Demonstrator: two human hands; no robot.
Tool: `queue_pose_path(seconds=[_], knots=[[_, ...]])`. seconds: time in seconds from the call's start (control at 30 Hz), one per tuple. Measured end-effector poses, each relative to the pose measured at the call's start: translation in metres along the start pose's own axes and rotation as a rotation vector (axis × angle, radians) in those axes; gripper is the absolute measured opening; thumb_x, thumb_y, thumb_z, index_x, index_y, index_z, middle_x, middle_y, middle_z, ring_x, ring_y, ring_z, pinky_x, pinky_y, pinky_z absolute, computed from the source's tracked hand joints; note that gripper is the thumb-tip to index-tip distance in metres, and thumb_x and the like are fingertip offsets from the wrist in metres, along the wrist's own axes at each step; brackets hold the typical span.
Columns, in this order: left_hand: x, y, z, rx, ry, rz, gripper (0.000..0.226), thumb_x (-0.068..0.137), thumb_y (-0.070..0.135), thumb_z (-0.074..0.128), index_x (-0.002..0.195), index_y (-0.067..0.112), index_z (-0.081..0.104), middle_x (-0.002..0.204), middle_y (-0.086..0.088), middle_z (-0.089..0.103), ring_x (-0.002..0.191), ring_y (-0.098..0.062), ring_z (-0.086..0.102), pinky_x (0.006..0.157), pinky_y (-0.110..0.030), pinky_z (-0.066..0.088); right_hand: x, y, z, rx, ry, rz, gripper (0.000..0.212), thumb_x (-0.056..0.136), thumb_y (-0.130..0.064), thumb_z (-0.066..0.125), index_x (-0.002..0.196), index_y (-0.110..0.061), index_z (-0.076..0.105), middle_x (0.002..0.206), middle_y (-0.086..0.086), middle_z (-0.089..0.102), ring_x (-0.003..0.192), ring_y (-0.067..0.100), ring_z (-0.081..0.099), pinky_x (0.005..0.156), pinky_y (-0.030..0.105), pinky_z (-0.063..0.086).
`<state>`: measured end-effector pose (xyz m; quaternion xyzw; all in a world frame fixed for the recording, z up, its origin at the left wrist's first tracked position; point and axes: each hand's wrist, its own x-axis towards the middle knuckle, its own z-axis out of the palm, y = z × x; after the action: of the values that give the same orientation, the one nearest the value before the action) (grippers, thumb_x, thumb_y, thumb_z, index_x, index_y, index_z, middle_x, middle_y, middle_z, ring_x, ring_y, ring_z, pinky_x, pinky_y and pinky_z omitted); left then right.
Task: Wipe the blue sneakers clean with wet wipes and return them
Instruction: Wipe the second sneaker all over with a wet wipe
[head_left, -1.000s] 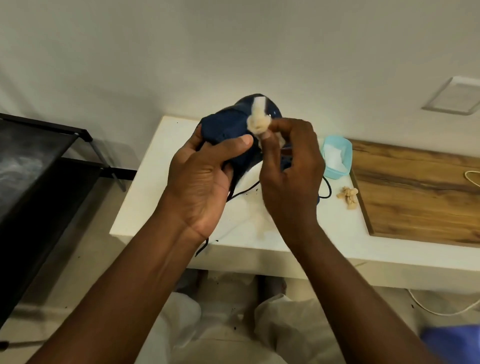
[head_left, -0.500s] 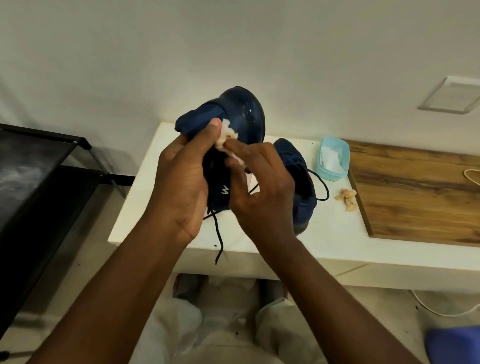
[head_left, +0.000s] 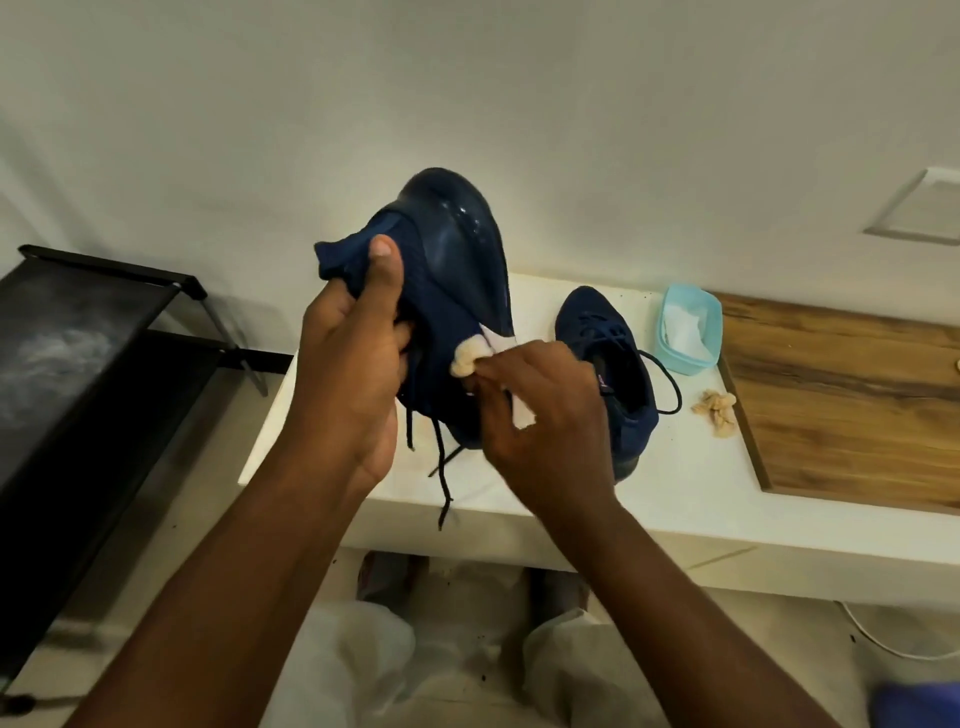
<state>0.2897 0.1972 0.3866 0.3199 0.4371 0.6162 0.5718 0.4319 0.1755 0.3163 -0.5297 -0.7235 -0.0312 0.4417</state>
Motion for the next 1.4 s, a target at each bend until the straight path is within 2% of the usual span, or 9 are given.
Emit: queue_pose_path(seconds=[0.17,0.3,0.4,0.57,0.73,0.87,1.13,1.3,1.4], knots=[[0.011,-0.008,-0.01,-0.156,0.097,-0.106,0.037,0.104,0.044,0.047,0.126,0.017,0.061,0.111,-0.001,0.077,0.1,-0.015,0.074,0.079,-0.033,0.062,0.034,0.003,-0.003,0.105,0.138,0.186,0.011,0.093,-0.017,0.064,0.1,-0.014,0.072,0.095,0.0,0.068,0.09,0.016,0.06,0.078,0.039,0.05],[0.016,-0.026,-0.021,-0.112,0.15,-0.199,0.046,0.102,0.053,0.045,0.128,0.02,0.063,0.112,0.001,0.076,0.099,-0.016,0.075,0.083,-0.04,0.06,0.007,-0.017,0.005,0.048,-0.079,0.136,0.012,0.094,-0.015,0.061,0.101,-0.017,0.072,0.095,-0.001,0.065,0.087,0.016,0.056,0.074,0.039,0.048],[0.022,-0.032,-0.03,-0.103,0.223,-0.206,0.043,0.103,0.052,0.046,0.124,0.02,0.065,0.107,0.002,0.078,0.094,-0.014,0.075,0.075,-0.038,0.061,0.0,0.01,-0.004,-0.059,-0.228,0.343,0.013,0.094,-0.025,0.062,0.102,-0.027,0.072,0.1,-0.008,0.066,0.094,0.013,0.056,0.085,0.046,0.051],[0.027,-0.038,-0.033,-0.012,0.242,-0.206,0.044,0.097,0.06,0.052,0.121,0.026,0.065,0.105,0.006,0.078,0.095,-0.015,0.075,0.08,-0.042,0.06,0.012,-0.011,0.008,-0.017,-0.246,0.282,0.021,0.096,-0.016,0.057,0.112,-0.018,0.07,0.105,0.001,0.063,0.095,0.018,0.058,0.083,0.041,0.052],[0.024,-0.051,-0.042,0.202,0.168,-0.081,0.049,0.086,0.02,0.079,0.129,0.017,0.057,0.111,0.004,0.075,0.097,-0.014,0.074,0.084,-0.039,0.062,-0.022,-0.008,0.002,-0.024,-0.492,0.221,0.02,0.093,-0.024,0.057,0.106,-0.025,0.072,0.098,-0.001,0.063,0.088,0.019,0.058,0.076,0.042,0.052],[0.036,-0.066,-0.05,0.343,0.155,-0.089,0.059,0.087,0.023,0.078,0.137,0.022,0.047,0.115,0.008,0.072,0.098,-0.009,0.072,0.082,-0.031,0.06,-0.019,0.023,0.018,-0.121,-0.383,0.388,0.02,0.094,-0.023,0.056,0.102,-0.029,0.073,0.098,-0.003,0.063,0.092,0.019,0.057,0.079,0.043,0.052],[0.052,-0.08,-0.076,0.376,0.103,-0.212,0.05,0.086,0.014,0.079,0.131,0.016,0.057,0.109,0.003,0.075,0.096,-0.015,0.074,0.085,-0.039,0.061,-0.021,0.009,0.035,-0.261,-0.492,0.231,0.027,0.092,-0.029,0.049,0.106,-0.026,0.072,0.099,-0.002,0.064,0.093,0.02,0.055,0.079,0.041,0.05],[0.052,-0.075,-0.07,0.871,-0.09,-0.007,0.034,0.088,0.026,0.077,0.113,0.025,0.054,0.094,0.017,0.065,0.087,-0.003,0.066,0.072,-0.017,0.05,-0.007,0.033,0.039,-0.302,-0.388,0.361,0.02,0.093,-0.02,0.055,0.102,-0.024,0.072,0.109,-0.001,0.061,0.103,0.022,0.05,0.081,0.041,0.047],[0.05,-0.073,-0.067,1.199,-0.086,0.158,0.036,0.088,0.043,0.074,0.114,0.021,0.06,0.099,0.01,0.066,0.092,-0.011,0.065,0.081,-0.031,0.053,-0.018,0.015,0.046,-0.205,-0.574,0.123,0.017,0.093,-0.018,0.06,0.105,-0.023,0.071,0.107,0.0,0.065,0.099,0.022,0.055,0.08,0.041,0.051]])
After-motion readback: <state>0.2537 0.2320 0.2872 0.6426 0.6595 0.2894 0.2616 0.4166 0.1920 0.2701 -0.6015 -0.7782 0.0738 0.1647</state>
